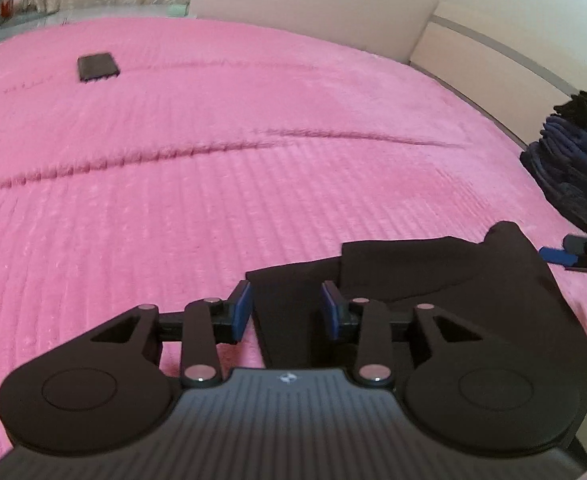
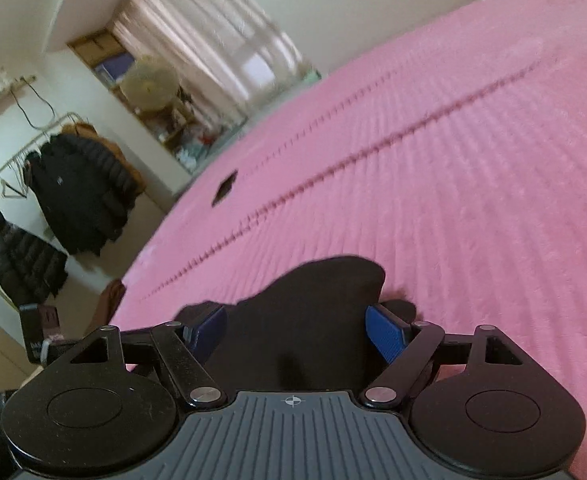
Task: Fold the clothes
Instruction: 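Tuck the sweater corner under with both grippers and open them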
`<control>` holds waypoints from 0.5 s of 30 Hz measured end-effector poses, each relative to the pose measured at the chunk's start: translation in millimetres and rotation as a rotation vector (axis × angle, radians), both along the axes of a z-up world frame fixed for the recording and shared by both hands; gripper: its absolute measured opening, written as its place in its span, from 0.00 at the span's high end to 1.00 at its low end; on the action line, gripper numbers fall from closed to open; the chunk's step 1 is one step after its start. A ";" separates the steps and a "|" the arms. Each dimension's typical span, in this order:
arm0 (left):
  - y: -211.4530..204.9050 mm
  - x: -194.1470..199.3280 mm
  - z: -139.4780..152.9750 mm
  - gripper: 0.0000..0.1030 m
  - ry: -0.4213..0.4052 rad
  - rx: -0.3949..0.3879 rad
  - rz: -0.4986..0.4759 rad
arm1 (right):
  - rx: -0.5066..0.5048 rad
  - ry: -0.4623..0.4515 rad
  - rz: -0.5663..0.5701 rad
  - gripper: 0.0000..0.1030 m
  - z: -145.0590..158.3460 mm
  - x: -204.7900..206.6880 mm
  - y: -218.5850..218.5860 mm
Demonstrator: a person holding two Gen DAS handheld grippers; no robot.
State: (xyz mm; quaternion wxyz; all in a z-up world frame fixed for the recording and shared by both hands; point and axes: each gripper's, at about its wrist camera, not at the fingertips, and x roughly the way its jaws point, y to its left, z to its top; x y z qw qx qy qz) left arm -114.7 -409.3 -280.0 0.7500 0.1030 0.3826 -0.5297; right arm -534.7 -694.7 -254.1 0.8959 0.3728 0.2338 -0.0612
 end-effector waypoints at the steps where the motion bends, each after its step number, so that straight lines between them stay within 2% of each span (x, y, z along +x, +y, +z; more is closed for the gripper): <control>1: -2.5 4.3 -3.7 0.60 0.029 0.014 -0.009 | 0.012 0.006 0.002 0.33 -3.3 2.8 -1.3; 2: -6.3 7.4 -8.0 0.59 0.048 0.034 -0.015 | 0.023 0.013 0.000 0.41 -5.5 4.7 -2.2; 3: -10.9 8.4 -11.9 0.60 0.049 0.048 -0.017 | 0.029 0.023 -0.011 0.60 -6.9 4.9 -2.3; 4: -12.9 8.3 -13.5 0.62 0.046 0.047 -0.021 | 0.033 0.033 -0.023 0.86 -8.1 5.0 -2.2; 5: -14.6 8.1 -14.7 0.69 0.043 0.043 -0.027 | 0.025 0.034 -0.029 0.95 -6.9 3.3 -1.2; 6: -13.2 6.2 -13.0 0.86 0.039 0.027 -0.038 | 0.015 0.034 -0.033 0.97 -5.3 1.5 -0.1; 7: -11.9 4.4 -11.4 0.93 0.034 0.010 -0.049 | 0.005 0.034 -0.038 0.98 -3.8 -0.4 1.0; 10: -4.4 -8.5 1.7 0.95 -0.032 -0.048 -0.085 | -0.038 -0.039 -0.071 0.98 22.6 -23.8 6.9; 12: 3.2 -18.8 20.4 0.95 -0.061 -0.123 -0.122 | -0.057 -0.091 -0.111 0.98 37.1 -45.8 9.7; 15: 1.3 -18.1 26.0 0.95 -0.066 -0.143 -0.125 | -0.081 -0.066 -0.126 0.98 33.6 -57.4 11.5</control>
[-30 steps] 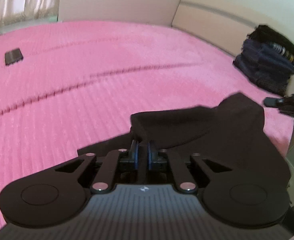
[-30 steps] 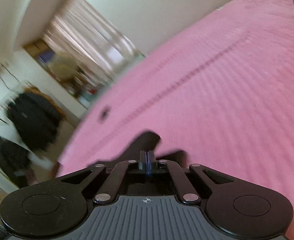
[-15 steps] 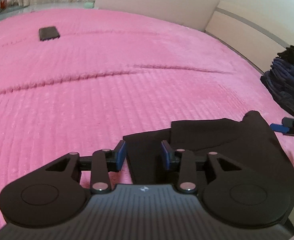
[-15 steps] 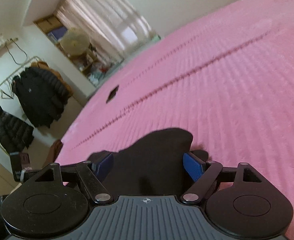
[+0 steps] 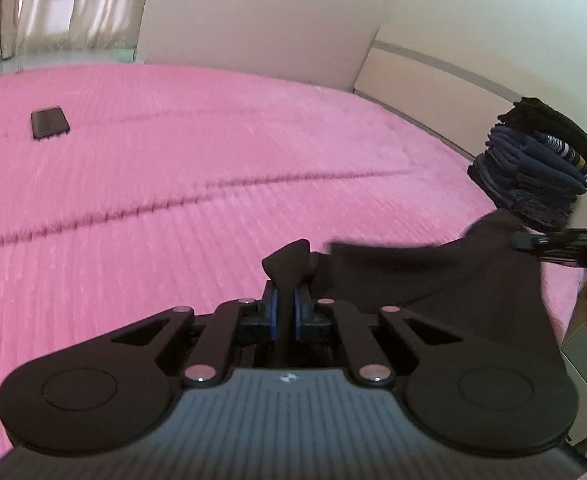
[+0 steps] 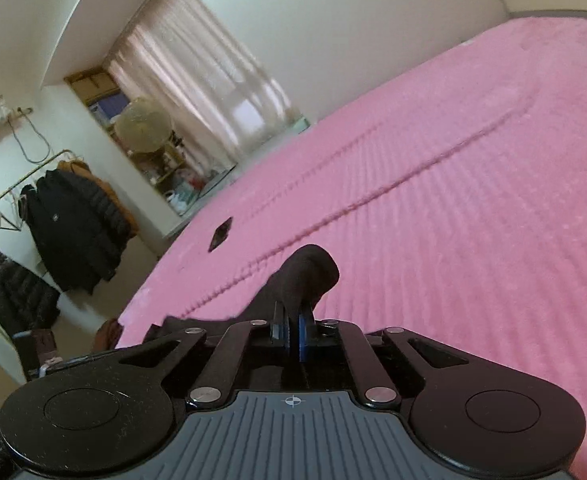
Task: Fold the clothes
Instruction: 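Tuck the sweater corner under with both grippers and open them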
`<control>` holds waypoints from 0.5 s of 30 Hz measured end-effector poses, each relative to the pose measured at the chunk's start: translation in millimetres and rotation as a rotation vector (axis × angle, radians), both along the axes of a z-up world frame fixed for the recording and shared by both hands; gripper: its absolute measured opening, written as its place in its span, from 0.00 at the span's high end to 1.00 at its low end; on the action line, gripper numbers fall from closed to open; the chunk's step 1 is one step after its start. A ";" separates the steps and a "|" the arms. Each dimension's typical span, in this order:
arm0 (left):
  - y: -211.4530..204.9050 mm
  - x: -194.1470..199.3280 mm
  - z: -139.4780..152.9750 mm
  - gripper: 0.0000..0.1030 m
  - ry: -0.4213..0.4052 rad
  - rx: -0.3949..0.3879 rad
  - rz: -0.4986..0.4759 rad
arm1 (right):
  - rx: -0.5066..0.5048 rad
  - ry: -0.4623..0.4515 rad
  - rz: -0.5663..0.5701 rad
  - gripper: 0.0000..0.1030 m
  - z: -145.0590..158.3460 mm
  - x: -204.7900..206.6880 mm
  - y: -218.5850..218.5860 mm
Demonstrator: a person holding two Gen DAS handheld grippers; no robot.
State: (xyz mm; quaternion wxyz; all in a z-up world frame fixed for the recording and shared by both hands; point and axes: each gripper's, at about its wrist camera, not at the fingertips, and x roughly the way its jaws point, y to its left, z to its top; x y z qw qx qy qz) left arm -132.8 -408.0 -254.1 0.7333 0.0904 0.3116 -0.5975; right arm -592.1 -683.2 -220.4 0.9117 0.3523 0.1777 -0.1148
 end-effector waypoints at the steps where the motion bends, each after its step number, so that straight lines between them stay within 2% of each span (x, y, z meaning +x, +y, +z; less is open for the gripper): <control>1: -3.3 3.4 -3.2 0.95 0.008 0.010 0.005 | -0.004 0.040 0.008 0.98 -8.9 4.2 -1.9; 4: -25.1 20.0 -33.8 0.93 0.085 0.125 0.018 | 0.056 0.111 0.000 0.97 -39.5 17.0 -13.6; 5: -27.5 21.6 -38.9 0.90 0.090 0.137 0.024 | 0.063 0.125 -0.011 0.96 -44.8 19.3 -16.2; 6: -29.9 23.3 -44.1 0.89 0.095 0.149 0.030 | 0.055 0.141 -0.026 0.75 -45.3 20.3 -16.1; 7: -31.9 24.7 -48.3 0.88 0.099 0.159 0.037 | 0.025 0.154 -0.055 0.44 -41.4 19.6 -12.5; 8: -30.3 24.8 -45.3 0.84 0.094 0.157 0.047 | -0.010 0.157 -0.079 0.34 -34.7 18.5 -7.6; 9: -26.1 24.7 -40.5 0.78 0.072 0.157 0.067 | -0.040 0.143 -0.079 0.33 -28.3 15.4 -2.6; 11: -15.2 22.2 -29.2 0.75 0.017 0.154 0.105 | -0.099 0.110 -0.068 0.33 -13.7 8.0 12.8; 13: -2.4 17.4 -16.5 0.78 -0.048 0.147 0.138 | -0.153 0.084 -0.010 0.33 -2.1 8.9 35.4; 14: 2.4 13.0 -8.7 0.78 -0.084 0.136 0.132 | -0.180 0.071 0.021 0.33 3.6 9.6 46.8; 15: 4.4 5.8 -1.6 0.78 -0.082 0.114 0.100 | -0.191 0.075 0.059 0.33 3.7 15.0 55.5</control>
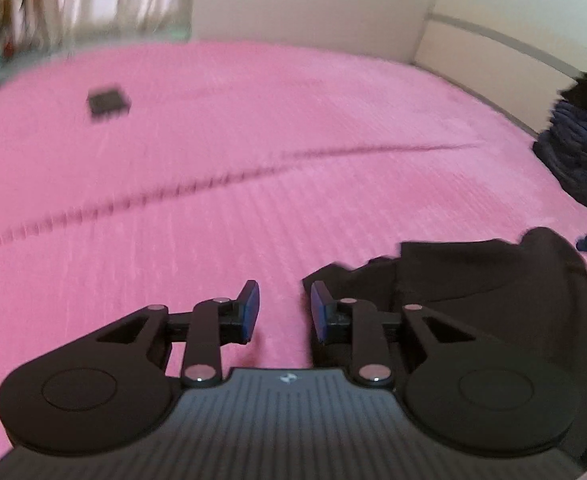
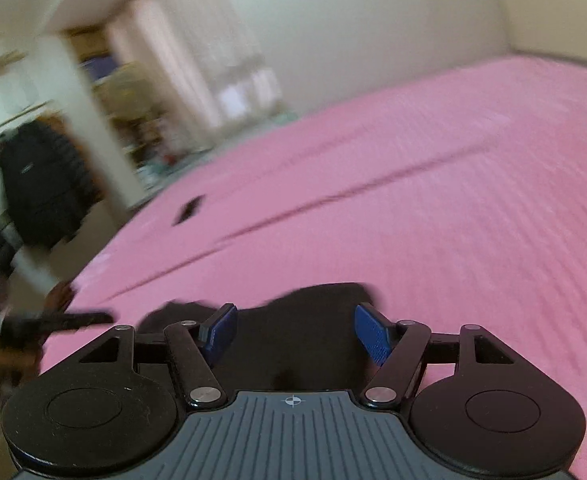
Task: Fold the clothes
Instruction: 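Tuck the sweater corner under with both grippers and open them, then grasp the folded black sweater edge with both grippers side by side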
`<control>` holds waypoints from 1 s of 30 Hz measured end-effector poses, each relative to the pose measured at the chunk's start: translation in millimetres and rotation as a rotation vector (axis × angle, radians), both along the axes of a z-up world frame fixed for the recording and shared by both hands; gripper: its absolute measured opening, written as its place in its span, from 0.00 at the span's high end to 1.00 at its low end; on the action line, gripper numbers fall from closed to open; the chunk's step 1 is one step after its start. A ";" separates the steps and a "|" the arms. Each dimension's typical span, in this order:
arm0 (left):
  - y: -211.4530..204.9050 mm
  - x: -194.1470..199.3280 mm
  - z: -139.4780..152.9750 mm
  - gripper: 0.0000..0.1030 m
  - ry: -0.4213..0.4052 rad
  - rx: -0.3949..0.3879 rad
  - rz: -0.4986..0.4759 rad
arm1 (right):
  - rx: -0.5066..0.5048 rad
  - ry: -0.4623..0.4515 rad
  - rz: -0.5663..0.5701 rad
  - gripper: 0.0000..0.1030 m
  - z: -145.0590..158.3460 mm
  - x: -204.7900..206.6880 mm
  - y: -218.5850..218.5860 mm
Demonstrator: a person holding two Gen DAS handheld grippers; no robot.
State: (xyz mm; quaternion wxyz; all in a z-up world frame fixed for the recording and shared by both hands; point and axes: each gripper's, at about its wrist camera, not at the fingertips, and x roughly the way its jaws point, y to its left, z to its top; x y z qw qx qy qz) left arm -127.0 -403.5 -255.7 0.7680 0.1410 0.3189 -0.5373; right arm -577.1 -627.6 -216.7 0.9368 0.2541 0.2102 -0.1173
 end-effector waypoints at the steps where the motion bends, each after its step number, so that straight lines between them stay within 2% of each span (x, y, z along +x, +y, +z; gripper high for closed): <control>1: 1.1 -7.1 6.5 0.78 0.004 -0.019 -0.034 | -0.007 0.009 0.038 0.33 -0.6 6.0 8.4; 4: -18.9 -21.4 8.1 0.75 0.057 -0.029 -0.144 | -0.015 0.041 0.078 0.33 -10.1 19.3 18.7; 7: -50.6 -22.0 -7.8 0.71 0.073 0.041 -0.187 | -0.007 0.071 0.082 0.33 -18.5 21.0 20.3; 8: -56.1 -20.7 -14.0 0.73 0.091 0.059 -0.194 | -0.008 0.081 0.083 0.33 -20.4 20.6 20.6; 9: -61.6 -19.4 -20.1 0.96 0.109 0.077 -0.201 | -0.010 0.091 0.083 0.33 -22.3 20.2 20.9; 10: -65.8 -18.7 -24.8 0.95 0.121 0.088 -0.207 | -0.019 0.084 0.087 0.33 -20.8 19.2 20.4; 12: -50.6 -23.1 -10.6 0.95 0.067 0.015 -0.185 | -0.039 0.065 0.098 0.33 -16.9 17.2 19.1; 14: -33.3 -24.7 2.1 0.95 0.036 -0.053 -0.154 | -0.035 0.089 0.114 0.33 -25.2 25.7 16.9; 16: -33.2 -14.7 -13.3 0.95 0.068 -0.010 -0.133 | 0.019 0.114 0.110 0.33 -42.2 34.5 5.8; 18: -39.0 -5.3 -35.1 0.90 0.103 0.050 -0.117 | 0.089 0.095 0.103 0.33 -49.4 32.6 -6.6; 20: -43.2 -1.8 -43.6 0.87 0.125 0.054 -0.114 | 0.137 0.067 0.089 0.33 -48.8 24.5 -15.9; 23: -37.7 -0.1 -31.8 0.75 0.111 0.049 -0.091 | 0.144 0.069 0.010 0.33 -42.6 2.5 -20.6; 26: -9.2 -5.8 -13.2 0.76 0.031 0.068 -0.074 | 0.103 0.133 -0.102 0.33 -30.3 -17.1 -9.7; 28: 6.2 -18.0 -2.8 0.76 -0.025 0.086 -0.081 | 0.082 0.079 -0.074 0.33 -17.9 -31.9 9.9; 30: 25.9 -34.3 8.3 0.76 -0.063 0.073 -0.107 | 0.086 0.012 -0.008 0.33 -10.1 -40.0 31.8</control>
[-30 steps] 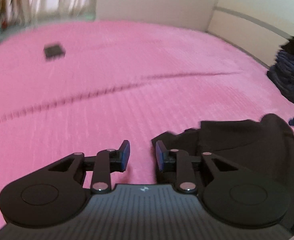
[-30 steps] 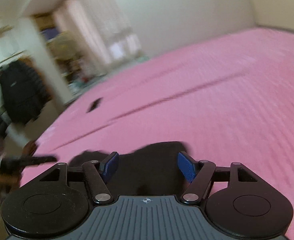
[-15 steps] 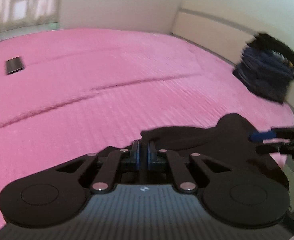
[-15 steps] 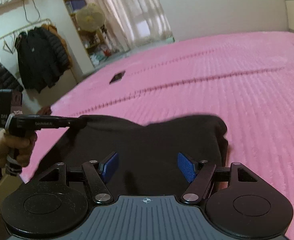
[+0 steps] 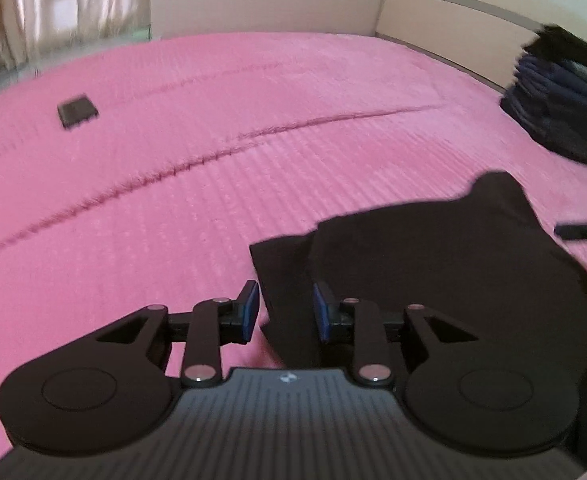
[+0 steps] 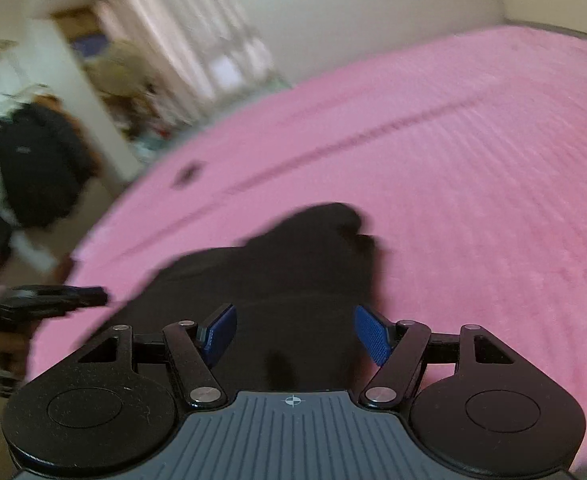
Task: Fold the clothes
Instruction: 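Grasp the folded black sweater edge with both grippers side by side, then lift the folded sweater off the bed with both grippers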
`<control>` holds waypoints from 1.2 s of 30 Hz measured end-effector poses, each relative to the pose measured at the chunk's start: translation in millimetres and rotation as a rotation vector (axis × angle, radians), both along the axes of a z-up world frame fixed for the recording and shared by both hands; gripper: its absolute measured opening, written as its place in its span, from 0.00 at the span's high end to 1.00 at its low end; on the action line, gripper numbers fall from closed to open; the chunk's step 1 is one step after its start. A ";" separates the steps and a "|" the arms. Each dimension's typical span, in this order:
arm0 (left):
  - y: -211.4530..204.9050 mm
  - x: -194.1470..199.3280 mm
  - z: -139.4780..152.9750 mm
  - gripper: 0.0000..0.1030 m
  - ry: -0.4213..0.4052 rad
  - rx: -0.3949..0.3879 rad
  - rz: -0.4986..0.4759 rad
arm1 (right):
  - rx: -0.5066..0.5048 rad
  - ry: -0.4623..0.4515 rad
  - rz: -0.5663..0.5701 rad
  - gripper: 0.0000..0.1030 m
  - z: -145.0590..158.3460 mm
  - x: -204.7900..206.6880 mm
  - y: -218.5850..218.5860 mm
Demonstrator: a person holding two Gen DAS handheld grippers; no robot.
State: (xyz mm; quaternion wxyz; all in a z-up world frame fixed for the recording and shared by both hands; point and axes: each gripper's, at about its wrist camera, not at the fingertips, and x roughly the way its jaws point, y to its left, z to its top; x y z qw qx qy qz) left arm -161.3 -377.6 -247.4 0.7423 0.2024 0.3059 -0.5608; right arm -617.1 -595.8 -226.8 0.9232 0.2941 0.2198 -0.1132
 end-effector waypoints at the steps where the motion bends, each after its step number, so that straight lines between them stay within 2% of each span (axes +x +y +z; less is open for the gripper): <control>1: 9.8 -8.5 5.0 0.76 -0.008 -0.015 -0.019 | 0.005 -0.009 0.031 0.33 -0.6 -1.2 8.9; 2: 21.2 -18.7 6.9 0.76 0.003 -0.038 -0.044 | 0.011 -0.016 0.062 0.33 -1.7 -2.1 17.4; 4: 37.1 -33.2 0.9 0.76 0.037 -0.050 -0.090 | 0.040 0.029 0.078 0.33 -17.1 -0.3 22.2; 7: 43.5 -47.7 -24.7 0.76 0.042 0.015 -0.113 | 0.098 0.044 0.048 0.33 -39.0 -8.7 13.6; 8: 45.9 -49.7 -33.5 0.75 0.033 0.035 -0.113 | 0.078 0.059 0.039 0.33 -36.1 -11.5 15.3; 11: 56.7 -47.0 -35.7 0.75 0.037 0.030 -0.086 | -0.014 0.110 0.031 0.33 -26.0 -18.4 26.5; 15: 63.2 -48.4 -34.6 0.76 0.019 0.058 -0.060 | -0.030 0.142 0.020 0.33 -31.6 -24.5 31.5; 17: 65.4 -54.0 -37.0 0.76 -0.003 0.085 -0.053 | -0.073 0.185 0.019 0.33 -27.1 -24.3 37.4; 20: 72.2 -66.7 -29.6 0.76 -0.082 0.102 -0.046 | -0.158 0.237 0.036 0.32 -18.8 -27.0 49.7; 21: 75.2 -73.6 -24.6 0.76 -0.125 0.102 -0.042 | -0.199 0.244 0.056 0.29 -15.3 -30.5 56.2; 22: 78.9 -79.5 -20.6 0.76 -0.168 0.095 -0.044 | -0.253 0.255 0.080 0.17 -12.7 -31.0 64.9; 24: 86.3 -96.2 -12.5 0.73 -0.262 0.082 -0.072 | -0.361 0.272 0.133 0.10 -8.8 -30.9 82.9; 26: 91.0 -113.5 -9.7 0.71 -0.337 0.075 -0.130 | -0.448 0.289 0.200 0.10 -10.3 -26.3 98.4; 28: 89.6 -131.4 -14.2 0.71 -0.392 0.107 -0.230 | -0.498 0.314 0.256 0.10 -15.5 -18.3 108.3; 30: 85.6 -149.8 -25.4 0.71 -0.487 0.151 -0.323 | -0.547 0.342 0.307 0.10 -21.8 -9.0 117.1; 35: 76.2 -181.6 -48.9 0.70 -0.726 0.228 -0.489 | -0.793 0.466 0.479 0.10 -46.2 19.8 144.5; 36: 75.9 -184.9 -48.6 0.70 -0.745 0.226 -0.511 | -0.833 0.483 0.510 0.11 -51.2 24.3 148.4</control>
